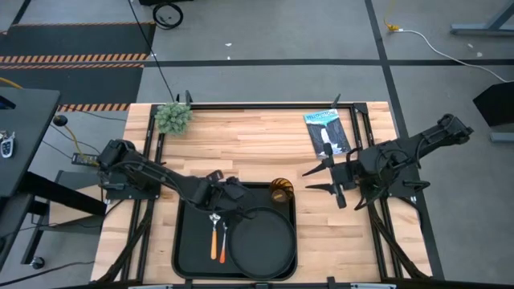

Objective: Pick and place plate/cup/fork/spoon on tray
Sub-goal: Return to Home Position

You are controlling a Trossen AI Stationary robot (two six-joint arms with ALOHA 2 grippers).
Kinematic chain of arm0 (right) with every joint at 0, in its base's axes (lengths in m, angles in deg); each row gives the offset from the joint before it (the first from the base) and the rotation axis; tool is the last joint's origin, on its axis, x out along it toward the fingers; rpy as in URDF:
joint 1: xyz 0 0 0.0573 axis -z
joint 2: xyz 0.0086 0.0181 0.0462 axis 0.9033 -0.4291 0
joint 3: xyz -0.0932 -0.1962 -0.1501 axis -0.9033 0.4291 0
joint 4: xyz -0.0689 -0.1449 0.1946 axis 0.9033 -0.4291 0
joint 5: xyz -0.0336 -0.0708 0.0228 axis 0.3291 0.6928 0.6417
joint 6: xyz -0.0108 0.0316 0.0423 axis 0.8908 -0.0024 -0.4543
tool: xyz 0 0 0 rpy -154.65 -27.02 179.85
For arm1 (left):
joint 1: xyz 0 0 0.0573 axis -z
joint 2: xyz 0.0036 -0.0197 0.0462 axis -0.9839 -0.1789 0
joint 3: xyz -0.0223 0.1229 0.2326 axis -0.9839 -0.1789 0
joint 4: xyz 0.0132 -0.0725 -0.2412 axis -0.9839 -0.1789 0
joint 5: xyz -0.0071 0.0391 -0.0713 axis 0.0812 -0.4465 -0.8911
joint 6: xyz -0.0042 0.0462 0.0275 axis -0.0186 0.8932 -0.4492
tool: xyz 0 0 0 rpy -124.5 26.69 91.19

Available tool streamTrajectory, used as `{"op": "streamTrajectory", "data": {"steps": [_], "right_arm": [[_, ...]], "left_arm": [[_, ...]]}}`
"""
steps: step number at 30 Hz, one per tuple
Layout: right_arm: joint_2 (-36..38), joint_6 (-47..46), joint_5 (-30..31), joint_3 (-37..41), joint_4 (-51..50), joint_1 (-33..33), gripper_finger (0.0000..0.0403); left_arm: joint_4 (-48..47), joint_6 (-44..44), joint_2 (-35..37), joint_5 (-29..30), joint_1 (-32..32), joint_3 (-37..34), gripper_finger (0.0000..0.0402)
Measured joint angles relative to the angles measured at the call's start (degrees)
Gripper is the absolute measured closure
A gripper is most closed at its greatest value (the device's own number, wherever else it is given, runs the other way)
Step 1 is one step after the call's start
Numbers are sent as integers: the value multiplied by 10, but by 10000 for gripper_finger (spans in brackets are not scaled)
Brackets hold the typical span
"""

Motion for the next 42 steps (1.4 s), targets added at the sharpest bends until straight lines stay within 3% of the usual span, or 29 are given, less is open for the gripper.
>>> {"op": "streamTrajectory", "data": {"steps": [7,12,15,20,23,30,33,42], "right_arm": [[67,-39,0,112,103,0,240],[117,-47,0,212,216,1,240],[144,-39,-1,287,333,9,240],[197,-55,7,391,443,31,244],[223,-64,9,433,479,46,254],[302,-52,3,474,460,61,288],[346,-37,2,479,434,61,304],[418,-22,51,479,381,60,332]], "left_arm": [[68,220,13,47,2,1,260],[131,395,13,49,2,1,260],[163,502,13,48,2,1,260],[178,610,13,23,-12,-1,260],[185,635,14,-3,-31,-17,260],[212,636,55,-52,-78,-76,268],[242,621,102,-87,-91,-124,279],[414,554,282,-90,-100,-303,308]]}}
